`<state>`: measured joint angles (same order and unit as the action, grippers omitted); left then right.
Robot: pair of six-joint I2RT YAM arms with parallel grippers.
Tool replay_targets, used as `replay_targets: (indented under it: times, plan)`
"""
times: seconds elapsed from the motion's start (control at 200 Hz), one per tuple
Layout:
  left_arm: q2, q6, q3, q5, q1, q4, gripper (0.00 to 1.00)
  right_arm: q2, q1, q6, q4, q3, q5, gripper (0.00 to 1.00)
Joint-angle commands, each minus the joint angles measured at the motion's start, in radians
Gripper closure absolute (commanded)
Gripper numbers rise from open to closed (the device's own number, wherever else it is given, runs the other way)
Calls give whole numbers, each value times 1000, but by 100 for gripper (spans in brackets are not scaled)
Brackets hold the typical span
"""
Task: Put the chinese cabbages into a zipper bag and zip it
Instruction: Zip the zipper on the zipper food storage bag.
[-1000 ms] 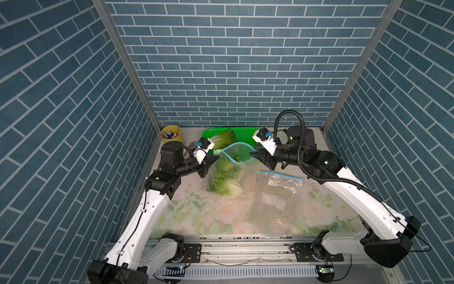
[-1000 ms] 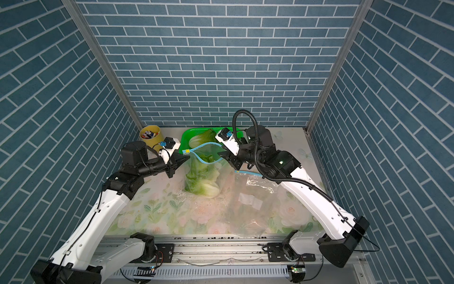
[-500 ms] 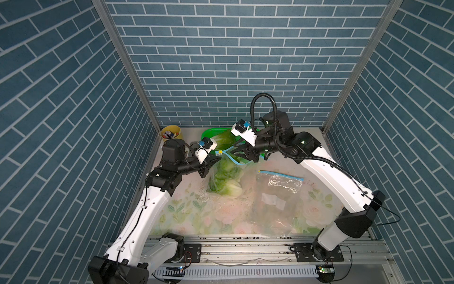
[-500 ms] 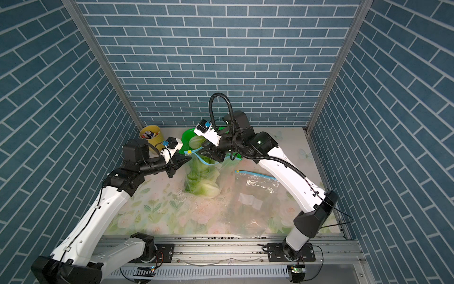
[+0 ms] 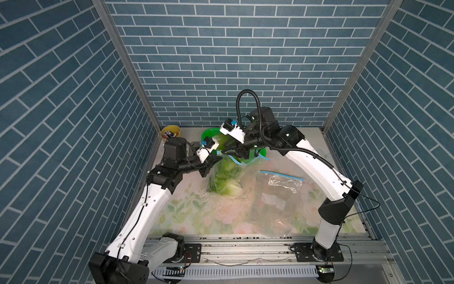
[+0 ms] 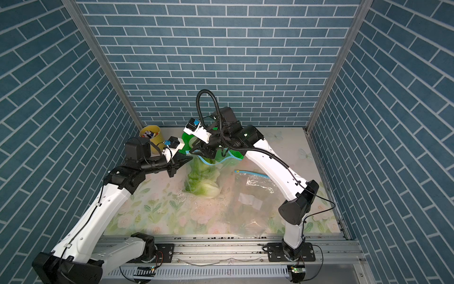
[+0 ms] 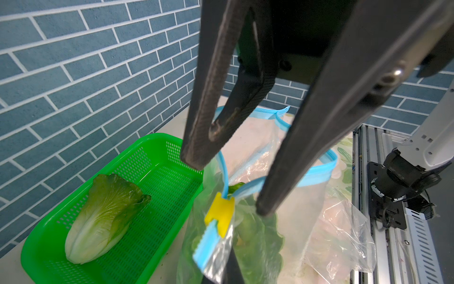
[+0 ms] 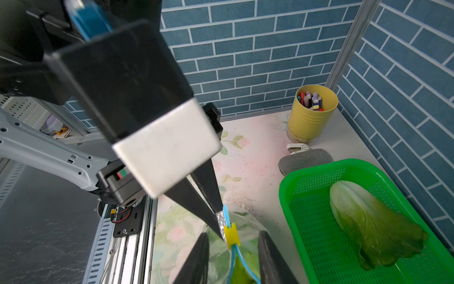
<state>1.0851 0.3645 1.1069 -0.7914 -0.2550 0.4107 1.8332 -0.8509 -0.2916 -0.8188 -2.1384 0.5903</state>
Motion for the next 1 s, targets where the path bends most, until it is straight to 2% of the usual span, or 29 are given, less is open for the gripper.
replay_targets:
  times: [0.0,0.185,0.39,0.66,0.725,0.795,0.995]
  plan:
    - [5,16,28,-23,-6,5,100,24,-5,-43,-40,-41,44,67]
    - [16,14,42,-24,-7,10,100,41,-7,-45,-47,-52,64,71]
    - [18,8,41,-9,-9,-5,100,64,-8,-48,-58,-77,67,84]
    - [8,2,38,4,-9,-13,100,47,-8,-73,-68,-57,26,93]
    - [7,3,36,-1,-9,-13,100,39,-6,-75,-66,-51,25,92]
    - [7,-1,36,-3,-9,-13,100,37,-5,-74,-68,-51,28,84]
    - [5,2,37,-6,-9,-9,100,49,-4,-89,-92,-57,37,70]
